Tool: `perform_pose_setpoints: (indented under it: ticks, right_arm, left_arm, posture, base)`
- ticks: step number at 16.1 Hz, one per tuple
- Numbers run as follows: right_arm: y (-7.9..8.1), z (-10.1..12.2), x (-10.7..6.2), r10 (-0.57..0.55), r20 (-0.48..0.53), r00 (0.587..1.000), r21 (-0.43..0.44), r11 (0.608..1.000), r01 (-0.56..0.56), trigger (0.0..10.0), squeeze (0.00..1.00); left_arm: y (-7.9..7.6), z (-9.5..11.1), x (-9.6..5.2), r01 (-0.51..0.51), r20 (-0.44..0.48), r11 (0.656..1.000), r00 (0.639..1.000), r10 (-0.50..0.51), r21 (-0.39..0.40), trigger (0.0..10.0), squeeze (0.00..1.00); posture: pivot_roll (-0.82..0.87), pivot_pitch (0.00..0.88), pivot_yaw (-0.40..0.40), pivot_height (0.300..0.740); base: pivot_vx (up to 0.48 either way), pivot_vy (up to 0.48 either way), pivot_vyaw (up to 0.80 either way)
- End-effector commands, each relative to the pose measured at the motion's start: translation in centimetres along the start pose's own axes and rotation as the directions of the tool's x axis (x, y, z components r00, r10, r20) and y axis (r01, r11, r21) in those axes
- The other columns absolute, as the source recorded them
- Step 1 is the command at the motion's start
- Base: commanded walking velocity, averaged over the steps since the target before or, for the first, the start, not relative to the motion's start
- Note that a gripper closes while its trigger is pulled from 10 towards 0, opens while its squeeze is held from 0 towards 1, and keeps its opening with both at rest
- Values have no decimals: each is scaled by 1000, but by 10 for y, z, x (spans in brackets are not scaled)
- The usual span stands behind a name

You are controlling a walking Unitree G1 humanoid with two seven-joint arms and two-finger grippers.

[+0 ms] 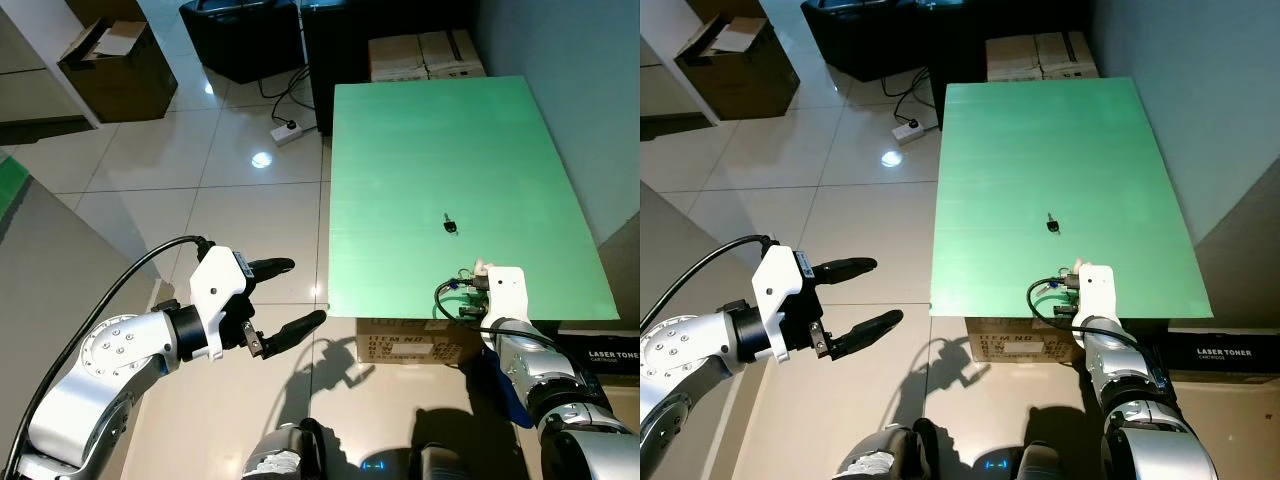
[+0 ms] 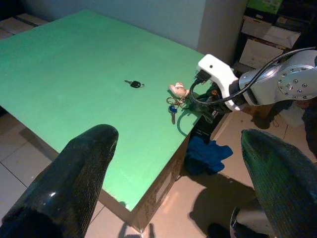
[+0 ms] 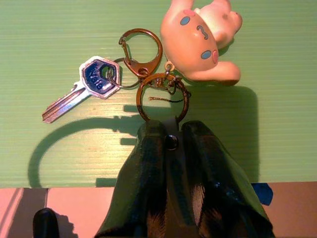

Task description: Hang keys on a hook

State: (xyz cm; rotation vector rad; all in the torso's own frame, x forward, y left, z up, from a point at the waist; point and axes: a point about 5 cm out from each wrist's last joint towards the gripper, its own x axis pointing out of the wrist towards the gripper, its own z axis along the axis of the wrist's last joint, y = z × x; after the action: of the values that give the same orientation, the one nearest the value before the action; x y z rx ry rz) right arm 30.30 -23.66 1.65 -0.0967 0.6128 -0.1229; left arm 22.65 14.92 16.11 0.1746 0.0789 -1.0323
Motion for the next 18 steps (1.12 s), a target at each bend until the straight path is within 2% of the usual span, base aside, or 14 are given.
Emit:
perform_pose_setpoints:
  ticks: [1,6,11,13,18]
  right_arm:
    - [1,0,1,5,-4,1000,23,1000,-5,0,0]
    - [-3,4,1,-14,18,1000,38,999,13,0,0]
    - [-4,31,0,-34,175,984,89,996,19,0,0]
    - [-4,48,-2,-43,271,962,105,994,15,0,0]
    - [-1,67,-6,-56,392,918,126,992,7,0,0]
  left_arm:
    - [1,3,-4,0,-5,1000,1000,0,13,10000,0]
    - [2,4,-4,1,-5,1000,1000,0,20,10000,0]
    - [5,5,-4,-3,-3,1000,1000,3,27,10000,0]
    - [7,5,-3,-5,-1,1000,1000,5,31,10000,0]
    - [11,2,0,-40,17,998,999,39,38,10000,0]
  posture:
    - [86,175,166,740]
    - [88,175,171,740]
    - [86,171,175,740]
    - [85,165,174,740]
    - [56,112,150,740]
  base:
    - [0,0,0]
    - [0,0,0]
    - [0,0,0]
    - [0,0,0]
    - [0,0,0]
